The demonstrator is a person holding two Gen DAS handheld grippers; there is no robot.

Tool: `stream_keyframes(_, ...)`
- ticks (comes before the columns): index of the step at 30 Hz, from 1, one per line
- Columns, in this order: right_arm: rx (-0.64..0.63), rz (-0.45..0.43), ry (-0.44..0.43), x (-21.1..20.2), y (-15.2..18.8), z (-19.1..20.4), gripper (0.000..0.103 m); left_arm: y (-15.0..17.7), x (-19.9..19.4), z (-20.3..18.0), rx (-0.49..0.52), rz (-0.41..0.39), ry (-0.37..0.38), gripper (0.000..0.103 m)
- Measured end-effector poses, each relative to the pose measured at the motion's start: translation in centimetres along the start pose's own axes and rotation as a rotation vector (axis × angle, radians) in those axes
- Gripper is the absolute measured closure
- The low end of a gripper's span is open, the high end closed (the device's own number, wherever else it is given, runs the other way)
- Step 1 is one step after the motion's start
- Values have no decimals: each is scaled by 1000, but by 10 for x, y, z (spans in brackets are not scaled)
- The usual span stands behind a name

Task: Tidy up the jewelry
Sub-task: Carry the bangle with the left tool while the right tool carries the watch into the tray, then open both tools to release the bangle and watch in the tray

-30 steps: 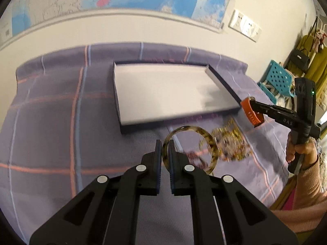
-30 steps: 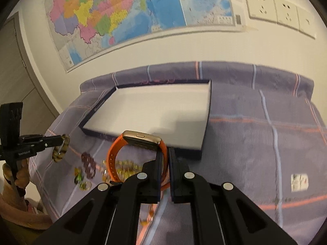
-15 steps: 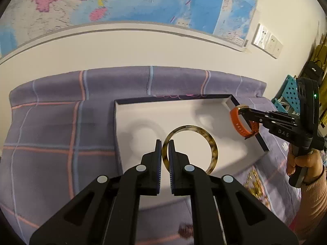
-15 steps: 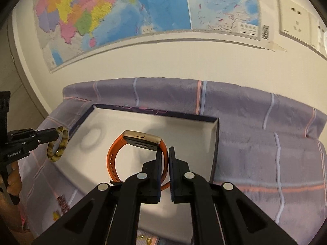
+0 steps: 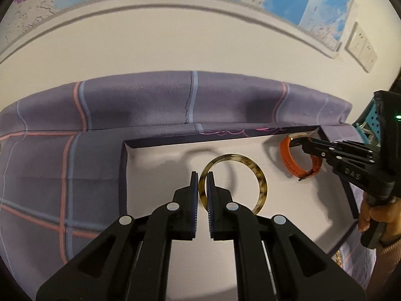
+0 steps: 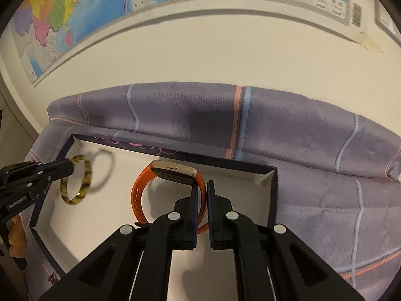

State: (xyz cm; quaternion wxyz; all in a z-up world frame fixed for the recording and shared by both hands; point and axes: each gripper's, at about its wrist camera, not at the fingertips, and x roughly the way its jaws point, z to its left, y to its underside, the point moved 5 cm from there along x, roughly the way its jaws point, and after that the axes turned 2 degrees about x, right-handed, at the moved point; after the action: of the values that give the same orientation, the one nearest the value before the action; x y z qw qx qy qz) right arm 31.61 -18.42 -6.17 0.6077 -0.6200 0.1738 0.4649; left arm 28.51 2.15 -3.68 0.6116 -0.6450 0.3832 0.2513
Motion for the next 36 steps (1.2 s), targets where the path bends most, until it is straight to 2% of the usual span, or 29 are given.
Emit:
stream_keyframes(10, 6, 46, 25, 19, -8, 3, 96, -12, 26, 5, -32, 52, -40, 95)
stream_keyframes(13, 28, 19, 29, 12, -7, 0, 81, -13, 29, 6, -42, 67, -20, 94)
stream_keyframes(15, 37, -7, 22, 4, -7, -1, 75, -13, 26, 4, -34, 59, -11, 87)
stream_keyframes(17, 29, -32, 15, -9, -5, 0, 70, -12, 18, 5, -21, 30, -34, 87)
stream_keyframes(19, 18, -60, -17, -26, 1, 4, 66, -10, 2, 4, -12, -8, -34, 77)
stream_keyframes(21, 9, -89, -52, -41, 8, 7, 60, -6, -17, 2, 5, -56, -28, 73)
stream_keyframes(24, -18, -138, -111, -69, 26, 14, 52, 5, -48, -4, 38, -115, -16, 61)
stream_keyframes(30, -109, -158, -193, -109, 76, 36, 52, 43, -97, -22, 111, -179, 11, 55)
stream_keyframes(36, -117, -136, -203, -124, 123, 43, 52, 84, -118, -36, 153, -180, 12, 51)
